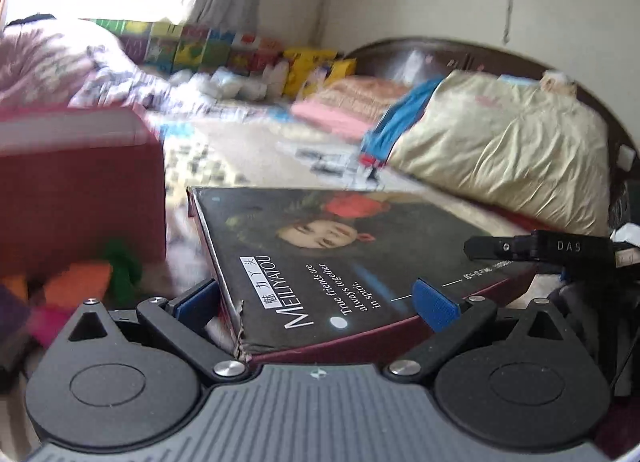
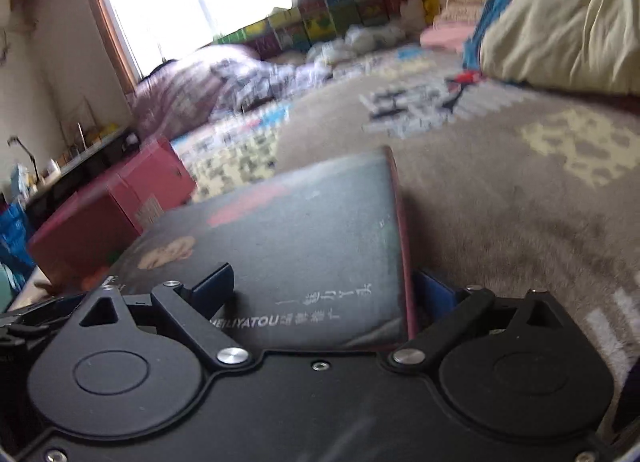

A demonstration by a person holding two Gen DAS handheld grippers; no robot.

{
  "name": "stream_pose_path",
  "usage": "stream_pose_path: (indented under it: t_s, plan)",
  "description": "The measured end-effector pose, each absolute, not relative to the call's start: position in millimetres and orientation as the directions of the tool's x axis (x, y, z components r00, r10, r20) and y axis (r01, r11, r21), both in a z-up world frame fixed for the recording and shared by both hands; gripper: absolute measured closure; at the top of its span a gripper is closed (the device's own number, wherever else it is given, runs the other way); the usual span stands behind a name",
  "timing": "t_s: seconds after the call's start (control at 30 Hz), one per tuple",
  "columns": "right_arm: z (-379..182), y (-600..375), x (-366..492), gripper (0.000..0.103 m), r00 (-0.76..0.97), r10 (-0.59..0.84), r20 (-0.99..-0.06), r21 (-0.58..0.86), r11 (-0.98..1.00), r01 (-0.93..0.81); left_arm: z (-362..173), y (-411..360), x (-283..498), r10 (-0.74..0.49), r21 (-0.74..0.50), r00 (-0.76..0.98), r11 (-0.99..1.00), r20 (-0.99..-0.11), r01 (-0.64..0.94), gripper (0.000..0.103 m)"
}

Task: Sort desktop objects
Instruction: 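Grasp the edges of the dark lid with both grippers, then lift the dark lid and carry it over the pink box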

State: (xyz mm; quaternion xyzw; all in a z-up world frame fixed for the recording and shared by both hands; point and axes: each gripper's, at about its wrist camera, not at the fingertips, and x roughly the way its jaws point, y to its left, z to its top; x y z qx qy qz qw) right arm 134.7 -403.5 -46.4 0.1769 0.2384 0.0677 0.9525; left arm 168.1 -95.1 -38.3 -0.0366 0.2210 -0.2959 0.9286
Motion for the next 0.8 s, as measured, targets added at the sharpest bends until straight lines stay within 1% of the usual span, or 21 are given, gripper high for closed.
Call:
stream_pose_path:
  t_s: [0.13,0.27,0.43,0.63,0.8]
  plan:
    - [-29,-403,121,0.005,0.910,0.201,-0.364,0.412,0.911,-0.037,-18,-89,165,-0.581,-0.188,0.749,0.813,-0.317,0.551,0.000]
    - [-12,-397,114,0.005,0.928,0.211,-0.307,0.456,0.888,-0.051,6,-78,170,-0.602,-0.205,0.760,0.798,-0.245,0.566,0.000]
    - [15,-388,113,0.005,0.950,0.214,-0.229,0.452,0.888,-0.091,34,-69,171,-0.629,-0.171,0.760,0.777,-0.163,0.606,0.000]
    - [39,-371,132,0.005,0.955,0.236,-0.180,0.440,0.887,-0.136,52,-51,179,-0.618,-0.109,0.779,0.786,-0.105,0.609,0.000]
    - [51,-342,157,0.005,0.944,0.288,-0.160,0.433,0.880,-0.195,59,-18,191,-0.586,-0.067,0.808,0.810,-0.059,0.582,0.000]
